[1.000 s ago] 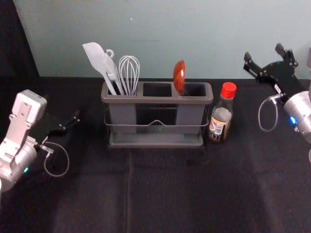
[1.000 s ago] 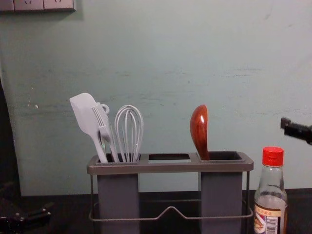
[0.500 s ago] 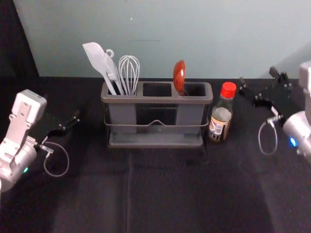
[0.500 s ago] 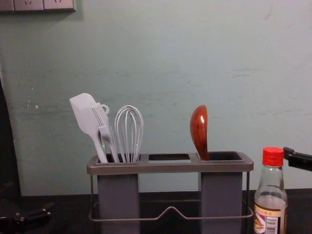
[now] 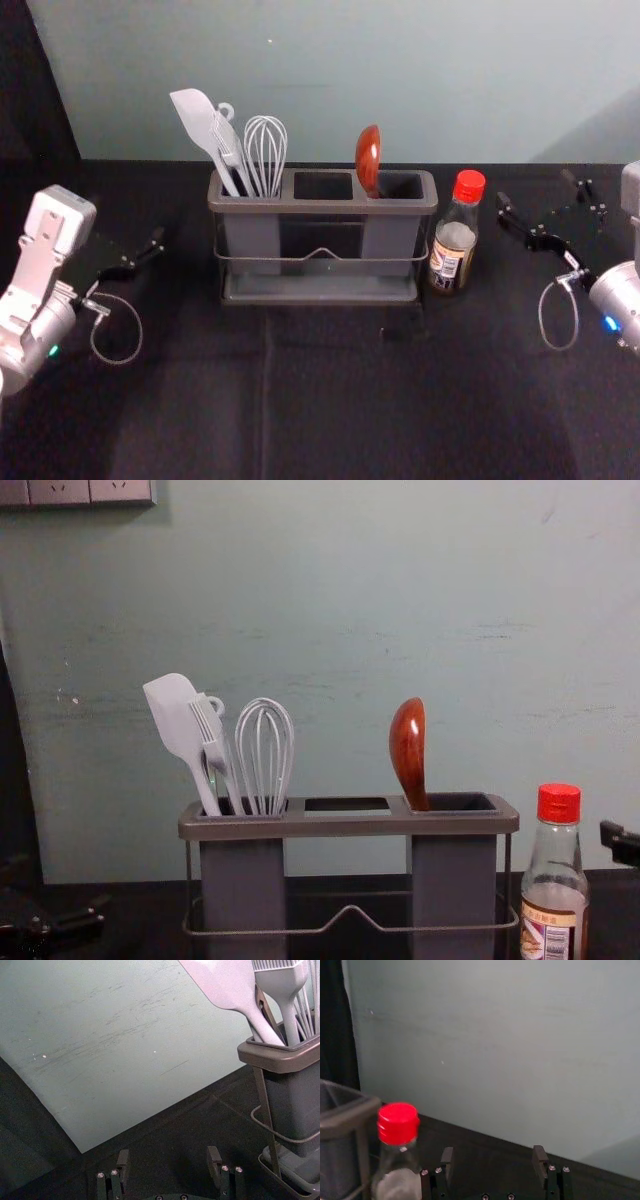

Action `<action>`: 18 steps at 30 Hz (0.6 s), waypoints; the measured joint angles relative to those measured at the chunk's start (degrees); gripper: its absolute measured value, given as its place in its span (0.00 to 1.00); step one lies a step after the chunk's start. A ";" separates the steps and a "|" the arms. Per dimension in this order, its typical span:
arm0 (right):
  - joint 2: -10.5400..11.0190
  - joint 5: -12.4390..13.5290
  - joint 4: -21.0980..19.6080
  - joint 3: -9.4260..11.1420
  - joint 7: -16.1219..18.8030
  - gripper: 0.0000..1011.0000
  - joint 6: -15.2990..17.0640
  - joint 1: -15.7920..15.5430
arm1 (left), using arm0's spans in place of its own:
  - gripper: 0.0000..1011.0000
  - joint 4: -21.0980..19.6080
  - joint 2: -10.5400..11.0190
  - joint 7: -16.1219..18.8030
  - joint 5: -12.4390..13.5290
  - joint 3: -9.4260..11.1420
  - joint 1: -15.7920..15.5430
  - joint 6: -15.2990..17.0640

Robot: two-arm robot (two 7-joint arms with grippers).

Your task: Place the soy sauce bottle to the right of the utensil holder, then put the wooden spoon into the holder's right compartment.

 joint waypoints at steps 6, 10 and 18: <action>-0.29 0.19 3.09 -0.20 0.42 0.99 0.07 1.17 | 0.99 0.00 0.00 0.00 0.00 0.00 0.00 0.00; -0.60 0.46 4.16 -0.15 0.44 0.99 -0.81 1.73 | 0.99 0.00 0.00 0.00 0.00 0.00 0.00 0.00; -0.53 0.48 3.85 -0.17 0.50 0.99 -0.73 1.56 | 0.99 0.00 0.00 0.00 0.00 0.00 0.00 0.00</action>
